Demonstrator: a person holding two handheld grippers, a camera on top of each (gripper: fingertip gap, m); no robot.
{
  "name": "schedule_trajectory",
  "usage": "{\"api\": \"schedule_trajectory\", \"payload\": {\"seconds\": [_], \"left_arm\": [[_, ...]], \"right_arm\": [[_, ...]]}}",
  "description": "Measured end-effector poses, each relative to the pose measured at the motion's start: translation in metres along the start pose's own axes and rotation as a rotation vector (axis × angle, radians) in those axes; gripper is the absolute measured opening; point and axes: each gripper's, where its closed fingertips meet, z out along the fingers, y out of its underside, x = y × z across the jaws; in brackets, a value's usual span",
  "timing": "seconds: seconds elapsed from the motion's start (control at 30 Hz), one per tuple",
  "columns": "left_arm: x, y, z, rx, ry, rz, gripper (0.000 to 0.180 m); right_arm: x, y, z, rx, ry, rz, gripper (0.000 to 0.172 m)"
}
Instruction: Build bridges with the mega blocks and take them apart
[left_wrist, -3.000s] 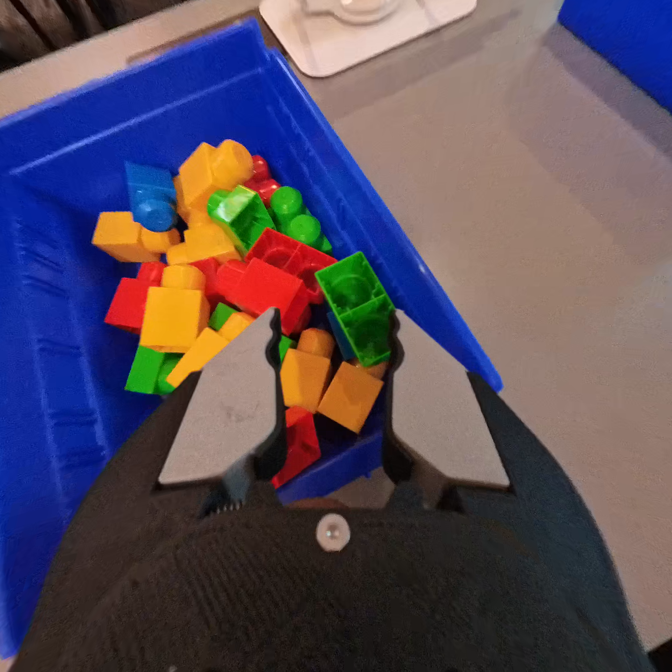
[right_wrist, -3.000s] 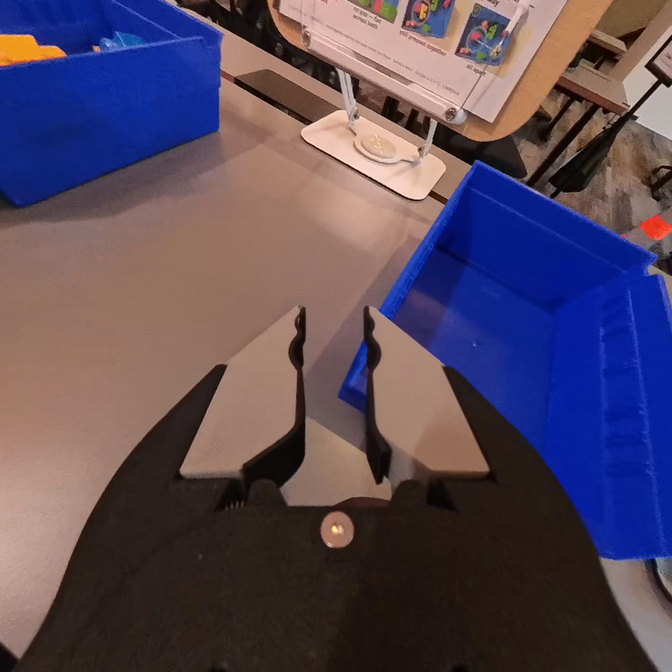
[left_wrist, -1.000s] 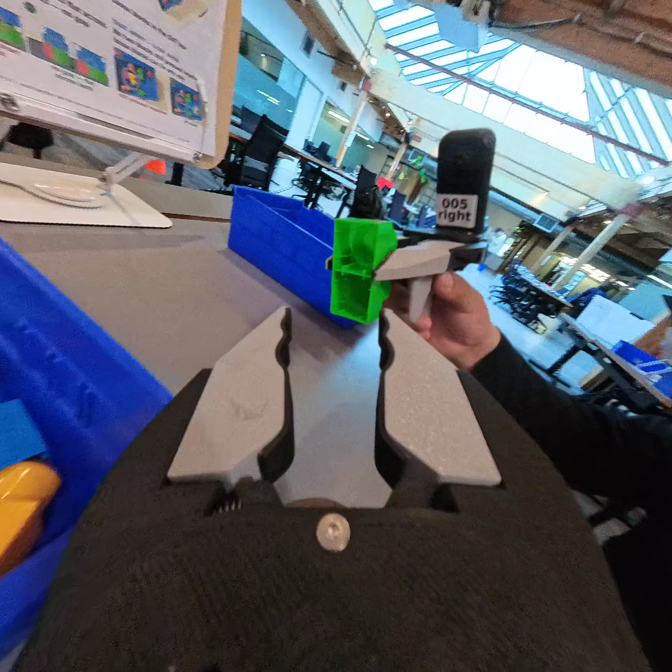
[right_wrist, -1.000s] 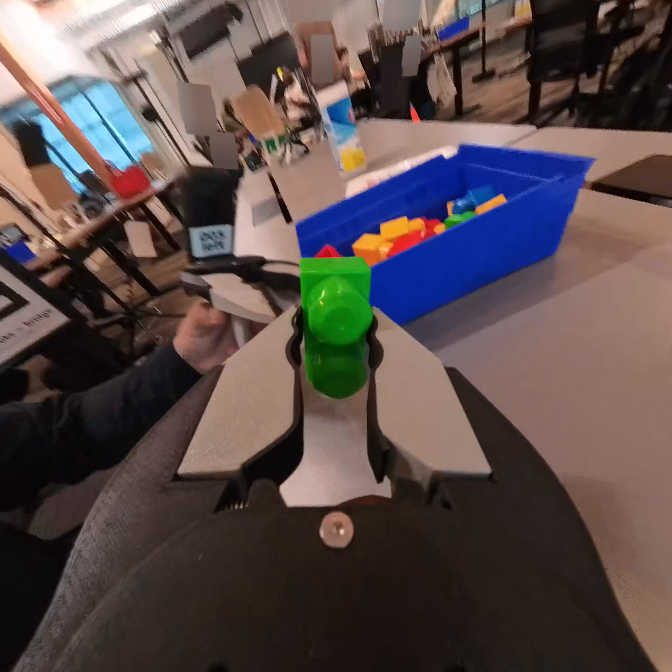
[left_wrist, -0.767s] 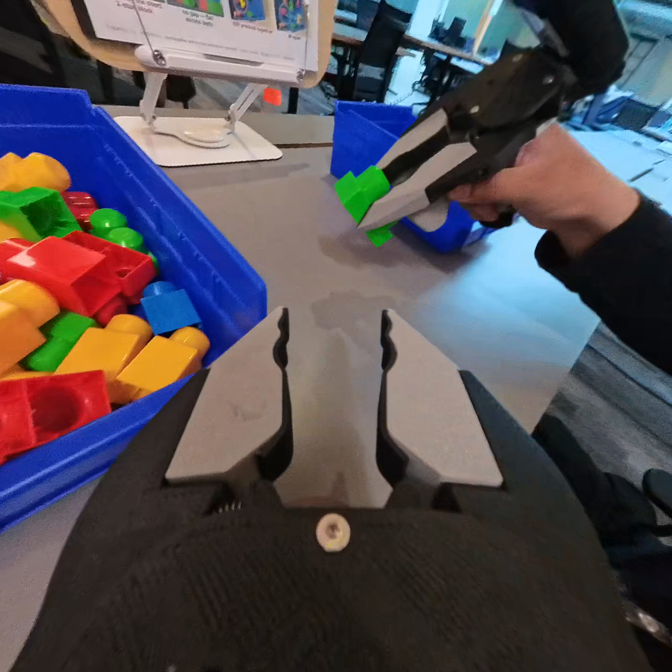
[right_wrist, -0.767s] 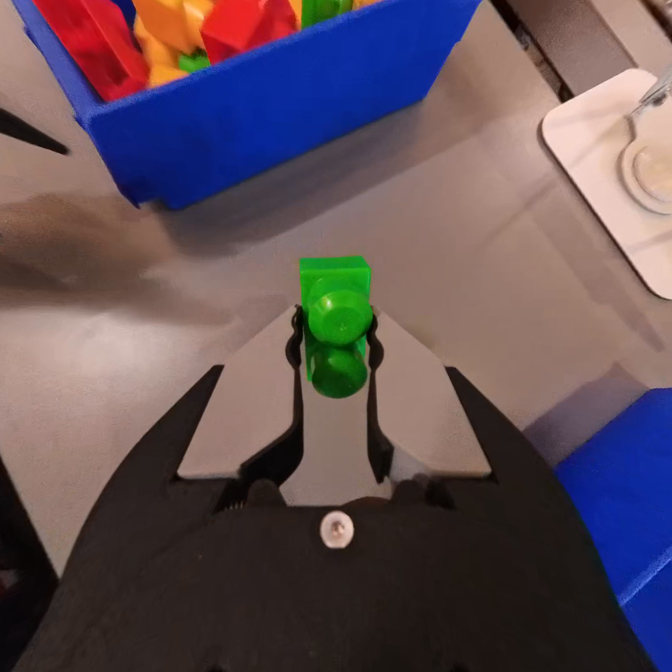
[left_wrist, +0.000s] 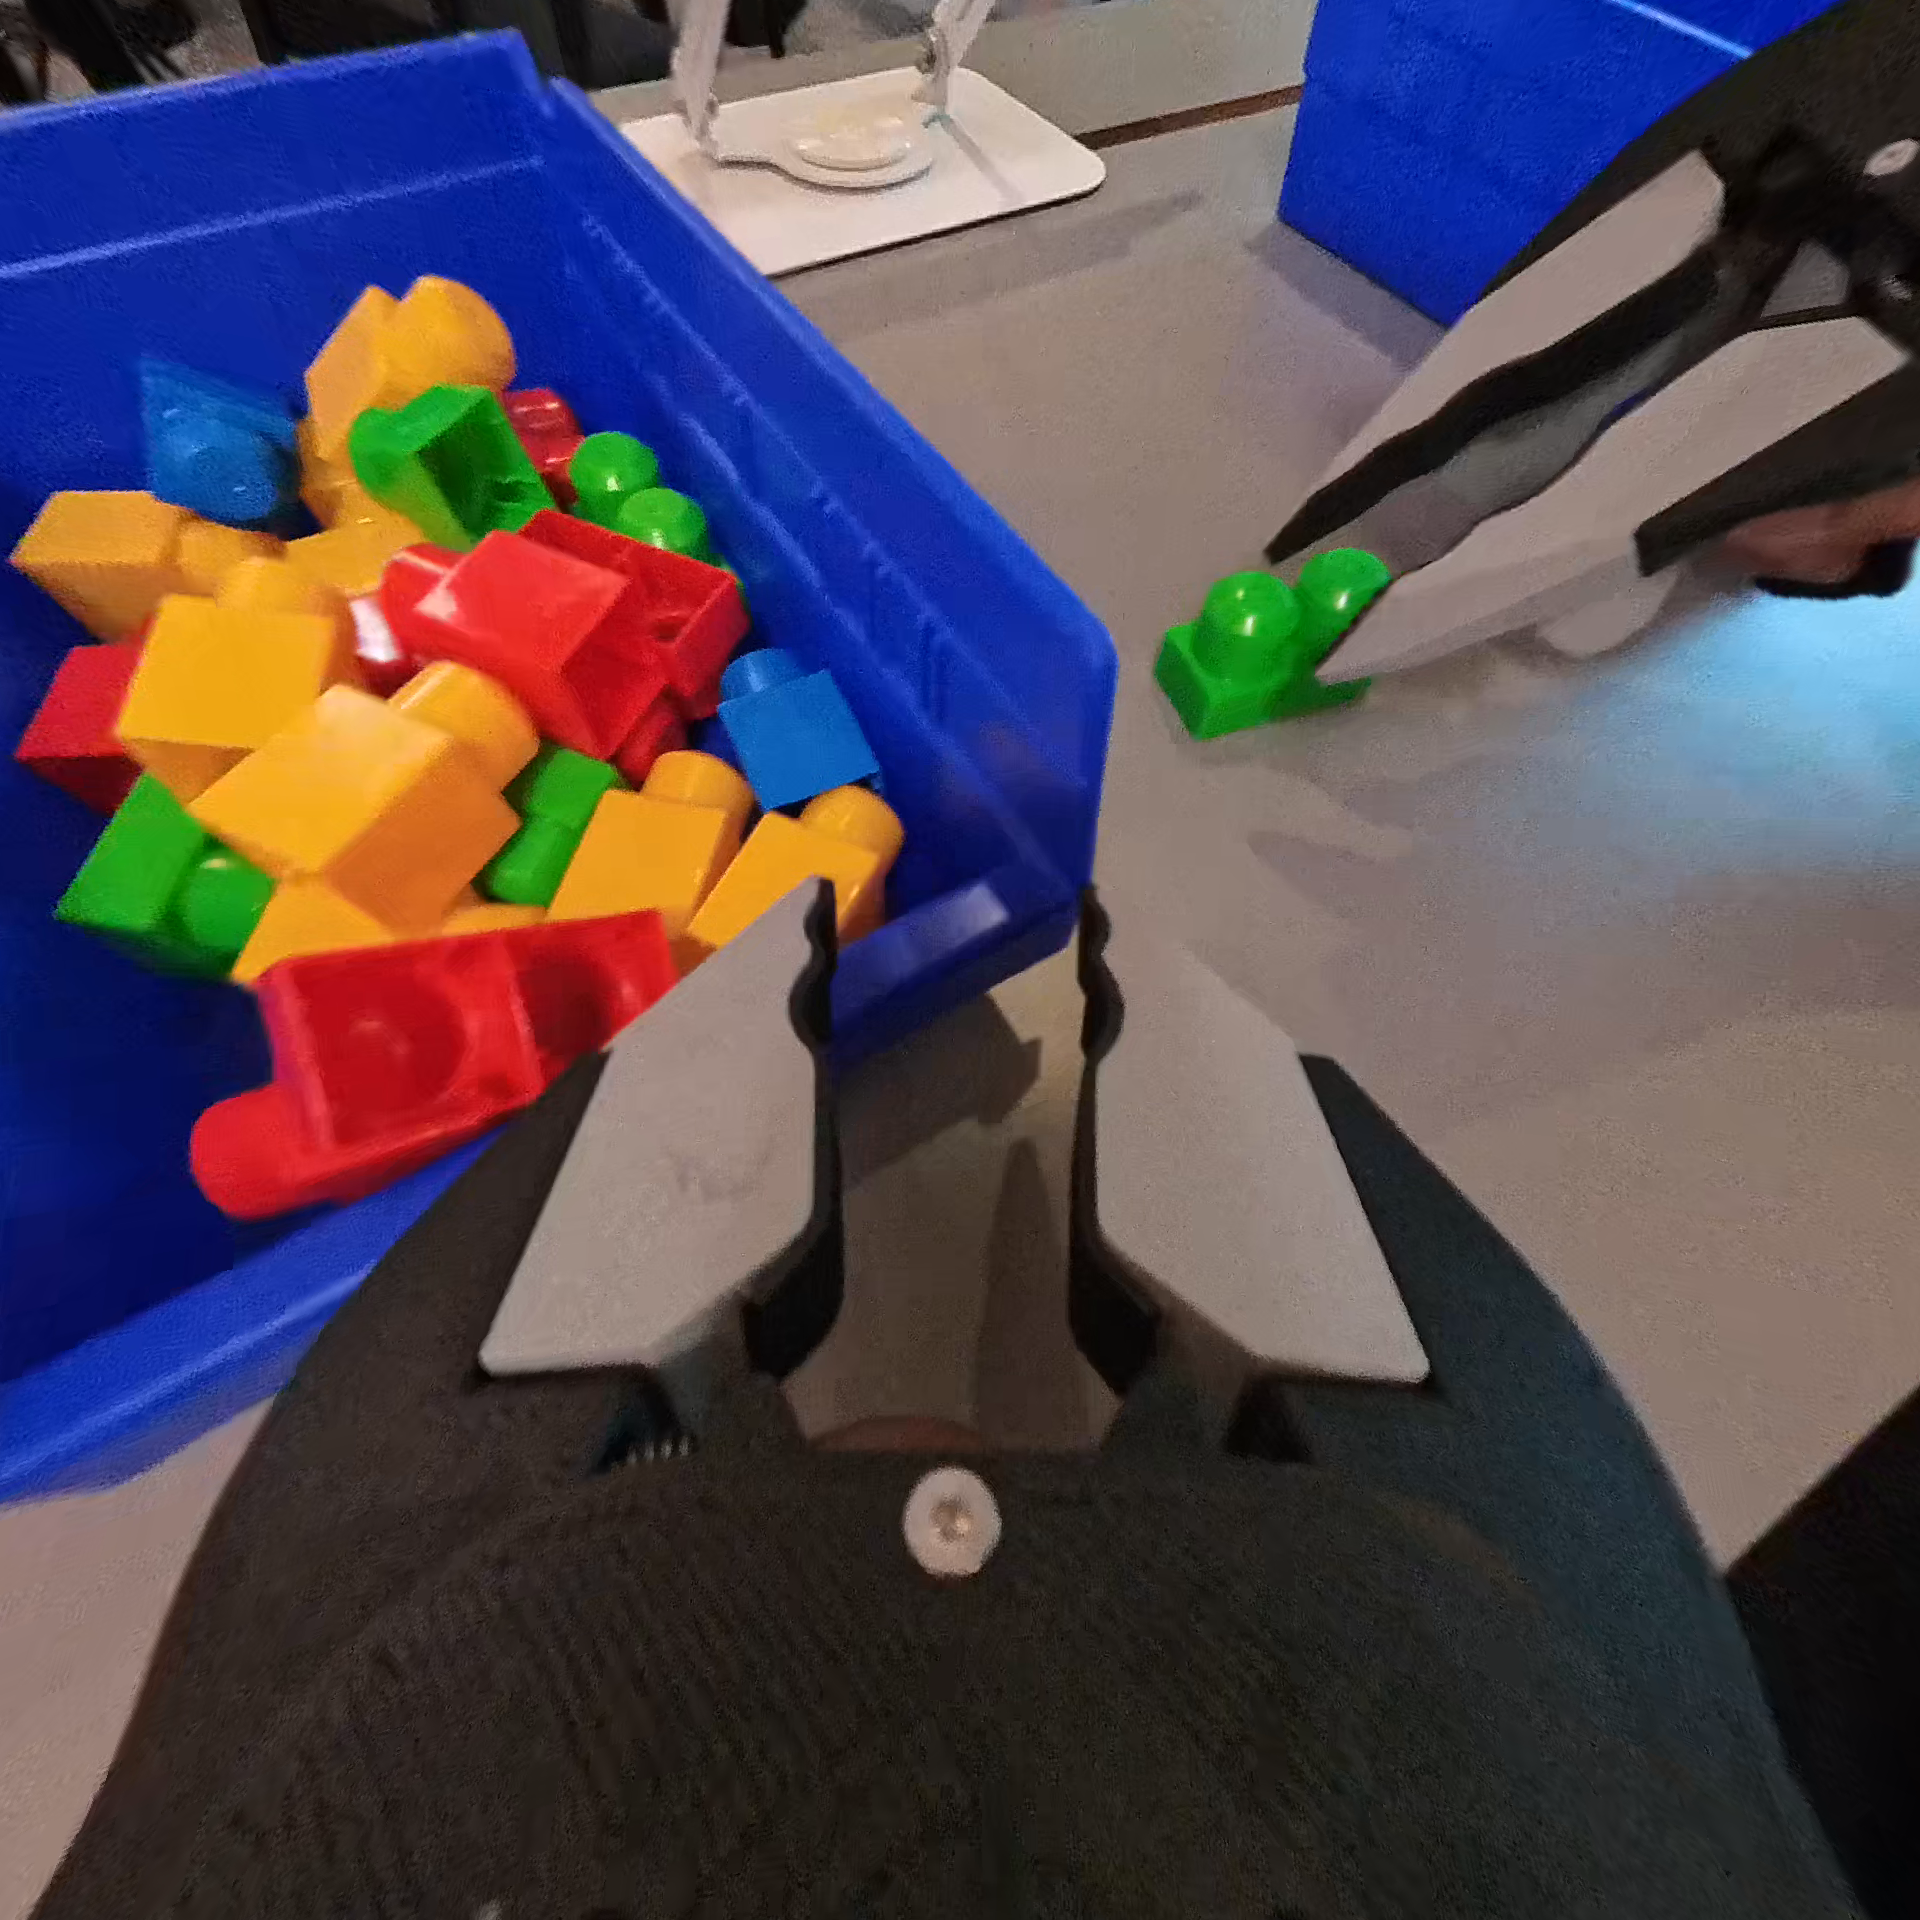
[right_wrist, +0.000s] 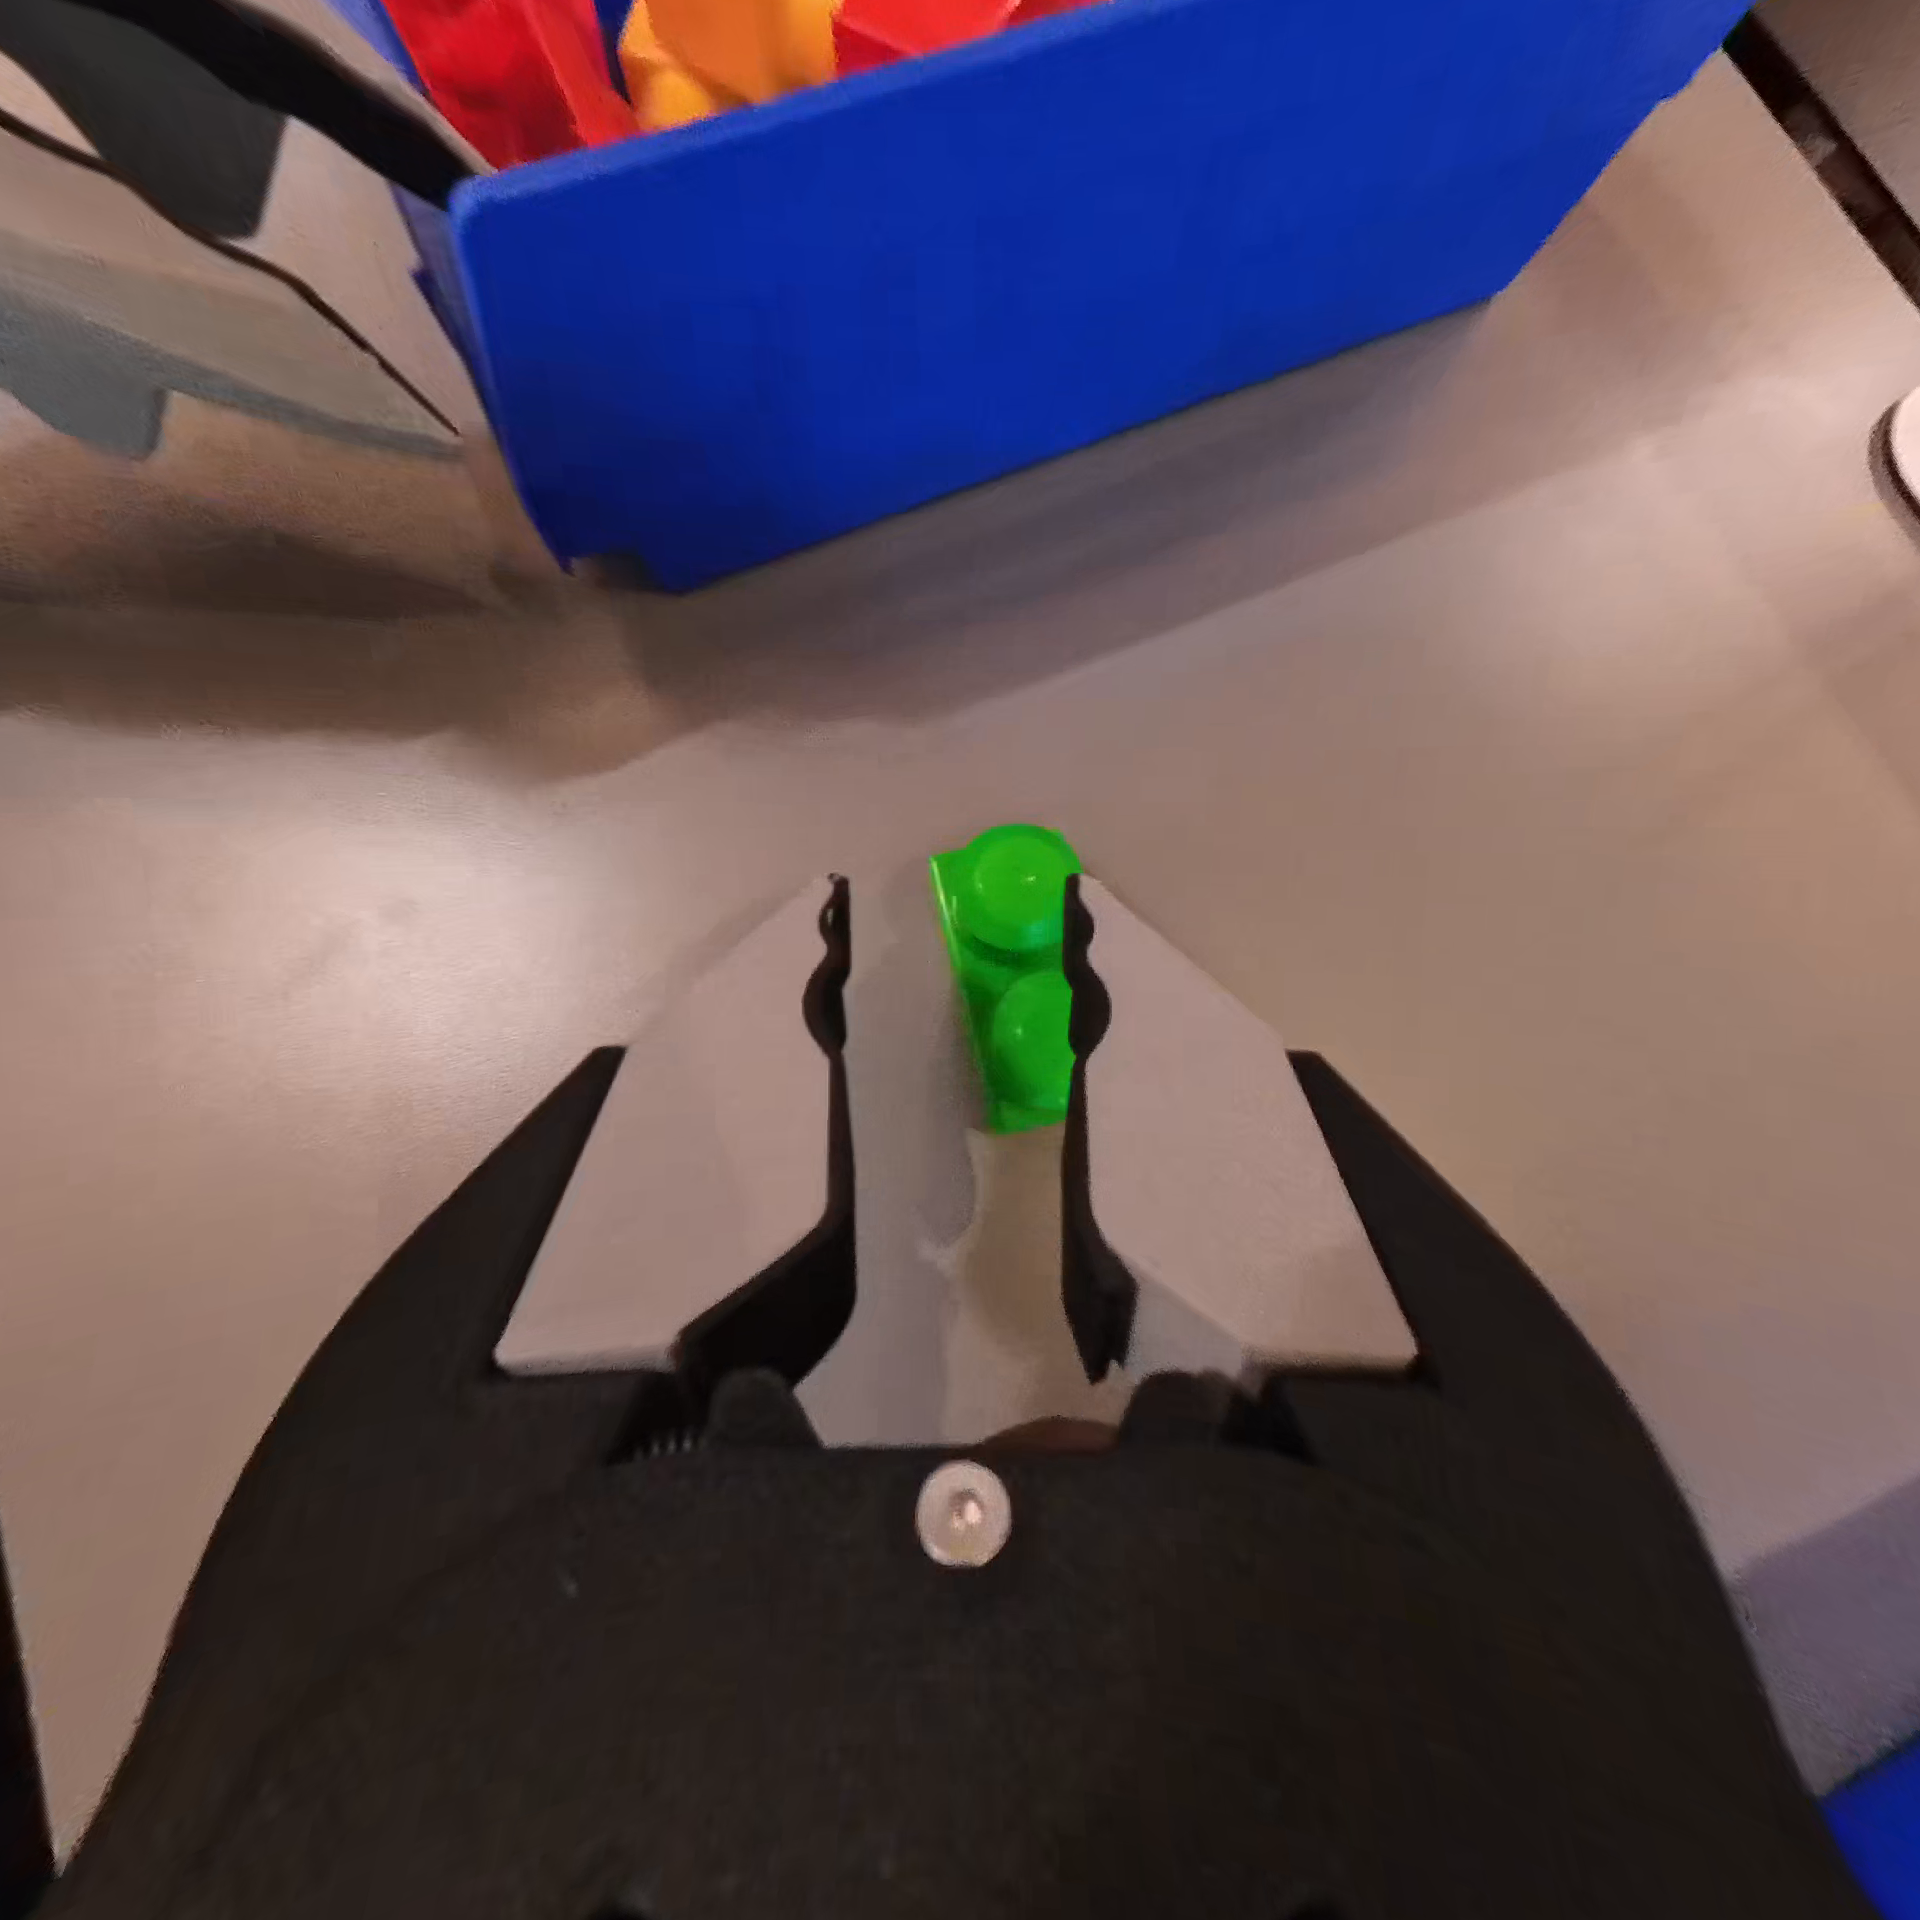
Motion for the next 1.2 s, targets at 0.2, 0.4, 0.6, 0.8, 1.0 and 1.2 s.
{"api": "schedule_trajectory", "payload": {"seconds": [0.2, 0.4, 0.6, 0.8, 1.0, 1.2], "left_arm": [[-0.076, 0.002, -0.07, 0.003, -0.194, -0.098, 0.05], [-0.108, -0.005, -0.059, -0.174, -0.252, -0.007, 0.051], [-0.122, 0.024, -0.017, -0.402, -0.279, 0.018, 0.029], [-0.158, 0.015, -0.023, -0.392, -0.494, 0.054, 0.011], [-0.132, -0.043, -0.011, -0.287, -0.393, 0.284, 0.039], [-0.115, -0.022, 0.03, -0.537, -0.109, 0.458, 0.048]], "right_arm": [[-0.003, -0.015, -0.016, 0.19, -0.026, -0.016, 0.039], [0.004, -0.018, -0.022, 0.237, 0.045, -0.01, 0.037], [0.024, -0.01, -0.031, 0.265, 0.102, 0.04, 0.033], [0.039, -0.012, -0.039, 0.319, 0.107, 0.136, 0.032], [0.037, -0.014, -0.04, 0.331, 0.094, 0.14, 0.031], [0.034, -0.012, -0.037, 0.311, 0.093, 0.117, 0.031]]}}
